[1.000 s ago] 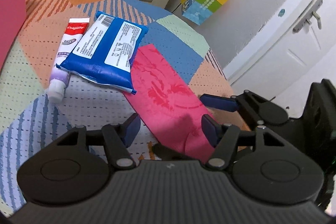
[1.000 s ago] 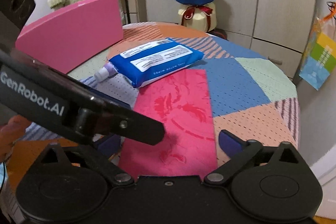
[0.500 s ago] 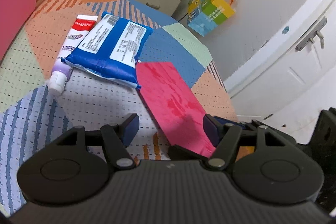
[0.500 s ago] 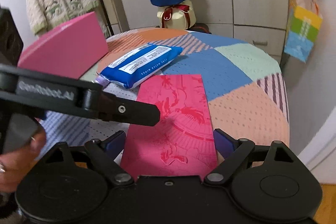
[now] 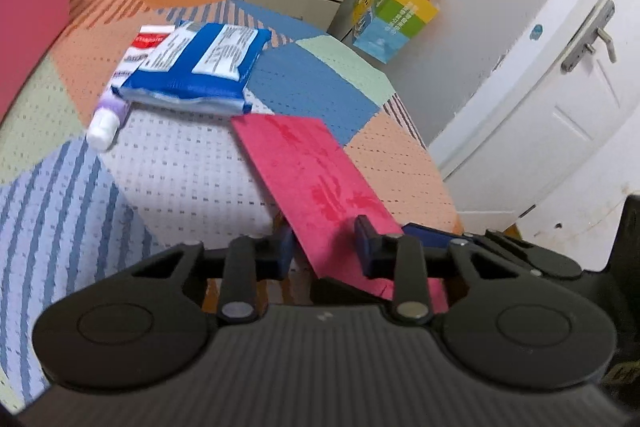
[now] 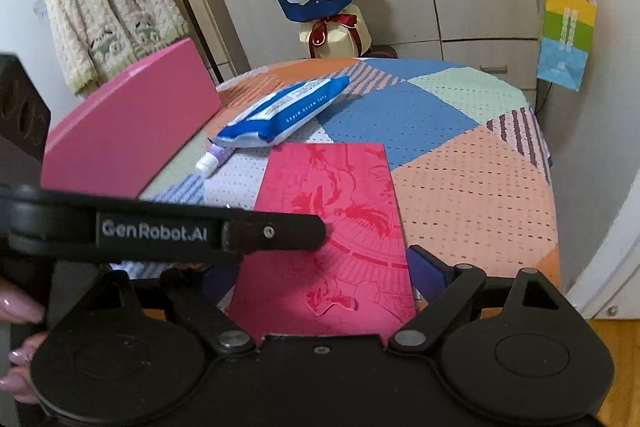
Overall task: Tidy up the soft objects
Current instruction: 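Close the left gripper on the pink towel edge, then lift and carry the pink towel with the left gripper over the pink box, then open the left gripper to drop the pink towel into the box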
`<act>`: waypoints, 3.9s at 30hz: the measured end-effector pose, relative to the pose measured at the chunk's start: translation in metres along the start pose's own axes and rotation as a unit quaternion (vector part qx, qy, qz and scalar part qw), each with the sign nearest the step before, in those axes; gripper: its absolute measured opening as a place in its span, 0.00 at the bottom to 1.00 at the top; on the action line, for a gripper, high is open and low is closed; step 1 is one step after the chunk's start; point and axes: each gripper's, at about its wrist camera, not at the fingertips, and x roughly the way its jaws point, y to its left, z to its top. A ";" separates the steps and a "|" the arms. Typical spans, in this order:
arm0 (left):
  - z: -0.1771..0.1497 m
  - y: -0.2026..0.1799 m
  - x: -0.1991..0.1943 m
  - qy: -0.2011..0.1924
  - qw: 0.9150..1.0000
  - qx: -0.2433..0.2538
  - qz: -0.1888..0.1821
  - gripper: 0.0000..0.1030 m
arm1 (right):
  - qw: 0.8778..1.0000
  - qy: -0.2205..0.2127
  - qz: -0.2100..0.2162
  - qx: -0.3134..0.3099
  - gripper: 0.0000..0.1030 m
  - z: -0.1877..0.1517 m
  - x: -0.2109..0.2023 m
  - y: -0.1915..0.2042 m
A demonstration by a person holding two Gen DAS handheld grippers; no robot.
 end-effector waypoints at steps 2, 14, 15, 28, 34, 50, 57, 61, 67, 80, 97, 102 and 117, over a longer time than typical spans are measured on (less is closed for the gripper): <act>-0.002 0.000 -0.002 -0.001 1.000 -0.001 0.000 0.28 | 1.000 0.003 -0.006 -0.004 0.90 0.000 -0.001 0.003; -0.019 -0.015 -0.031 0.012 0.999 0.038 -0.008 0.28 | 1.000 0.021 -0.011 0.004 0.90 -0.010 -0.028 0.019; -0.020 -0.016 -0.035 0.014 0.999 0.041 -0.010 0.28 | 1.000 0.023 -0.011 0.003 0.90 -0.010 -0.031 0.021; -0.050 -0.010 -0.100 0.000 0.997 0.062 -0.041 0.23 | 0.998 -0.009 -0.039 -0.058 0.90 -0.034 -0.079 0.076; -0.056 -0.003 -0.131 -0.011 0.997 0.061 -0.041 0.23 | 0.997 -0.014 -0.025 -0.075 0.90 -0.032 -0.092 0.099; -0.052 0.025 -0.233 -0.038 0.998 0.053 -0.024 0.23 | 0.988 -0.039 0.035 -0.145 0.90 -0.010 -0.122 0.182; -0.022 0.054 -0.267 -0.062 0.997 0.046 -0.006 0.23 | 0.986 -0.058 0.079 -0.132 0.90 0.020 -0.106 0.212; -0.002 0.074 -0.278 -0.072 0.997 0.041 0.006 0.22 | 0.986 -0.059 0.099 -0.124 0.90 0.041 -0.088 0.226; 0.028 0.101 -0.286 -0.093 0.994 0.034 0.037 0.23 | 0.983 -0.062 0.133 -0.108 0.90 0.069 -0.055 0.245; 0.066 0.168 -0.258 -0.125 0.988 0.009 0.085 0.22 | 0.982 -0.043 0.169 -0.067 0.90 0.100 0.035 0.259; 0.071 0.199 -0.222 -0.106 0.991 -0.025 0.083 0.22 | 0.986 0.004 0.152 -0.068 0.90 0.105 0.073 0.259; 0.073 0.212 -0.218 -0.098 0.991 -0.057 0.074 0.27 | 0.989 0.007 0.125 -0.075 0.90 0.105 0.071 0.261; 0.051 0.165 -0.277 -0.147 0.975 0.044 0.163 0.64 | 0.988 -0.024 0.098 -0.119 0.91 0.093 0.024 0.266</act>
